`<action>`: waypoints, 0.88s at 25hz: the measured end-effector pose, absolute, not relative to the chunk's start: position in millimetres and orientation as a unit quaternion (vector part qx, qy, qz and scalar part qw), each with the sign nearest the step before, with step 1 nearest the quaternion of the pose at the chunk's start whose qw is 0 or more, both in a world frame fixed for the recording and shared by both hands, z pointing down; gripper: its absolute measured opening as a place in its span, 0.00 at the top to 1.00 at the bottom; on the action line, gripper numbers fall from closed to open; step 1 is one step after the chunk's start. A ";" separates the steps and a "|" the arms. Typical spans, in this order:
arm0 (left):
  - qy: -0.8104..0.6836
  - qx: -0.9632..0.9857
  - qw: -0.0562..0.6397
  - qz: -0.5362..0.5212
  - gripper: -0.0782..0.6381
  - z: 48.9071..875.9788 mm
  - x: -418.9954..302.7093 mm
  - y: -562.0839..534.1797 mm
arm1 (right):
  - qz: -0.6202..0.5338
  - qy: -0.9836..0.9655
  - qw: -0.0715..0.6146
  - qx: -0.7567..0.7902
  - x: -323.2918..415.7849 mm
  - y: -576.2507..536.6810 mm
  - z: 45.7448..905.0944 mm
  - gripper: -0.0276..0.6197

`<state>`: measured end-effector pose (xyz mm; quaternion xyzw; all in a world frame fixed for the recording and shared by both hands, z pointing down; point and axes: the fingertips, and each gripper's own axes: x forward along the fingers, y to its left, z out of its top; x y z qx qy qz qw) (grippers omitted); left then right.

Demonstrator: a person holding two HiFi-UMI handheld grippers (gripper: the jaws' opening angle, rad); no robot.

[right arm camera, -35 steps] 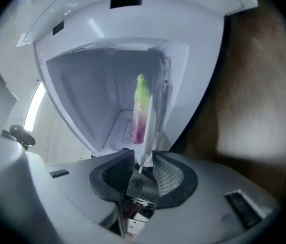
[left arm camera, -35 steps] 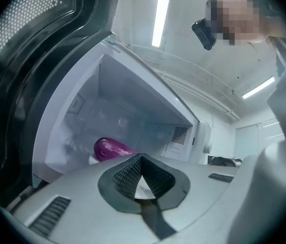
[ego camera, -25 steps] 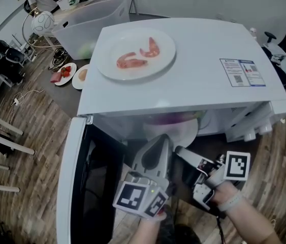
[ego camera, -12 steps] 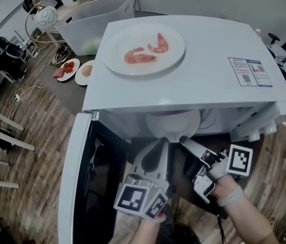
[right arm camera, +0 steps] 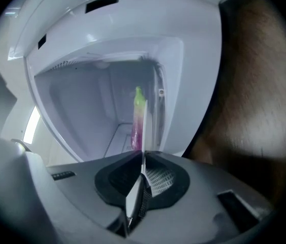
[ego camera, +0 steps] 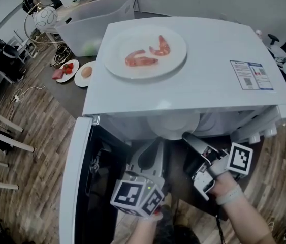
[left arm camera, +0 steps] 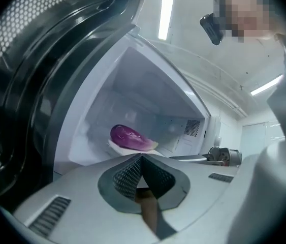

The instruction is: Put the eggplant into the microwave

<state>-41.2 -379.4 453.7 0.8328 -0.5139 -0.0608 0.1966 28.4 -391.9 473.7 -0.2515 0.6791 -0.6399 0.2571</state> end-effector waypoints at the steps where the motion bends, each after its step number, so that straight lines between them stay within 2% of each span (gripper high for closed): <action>1: -0.512 0.834 0.199 -0.060 0.88 454.5 -40.3 -380.4 | -0.640 0.678 0.258 -0.251 28.4 -392.4 473.5 0.92; 22: -0.490 0.842 0.216 -0.058 0.88 456.2 -23.3 -392.8 | -0.645 0.665 0.254 -0.278 39.0 -398.3 471.8 0.93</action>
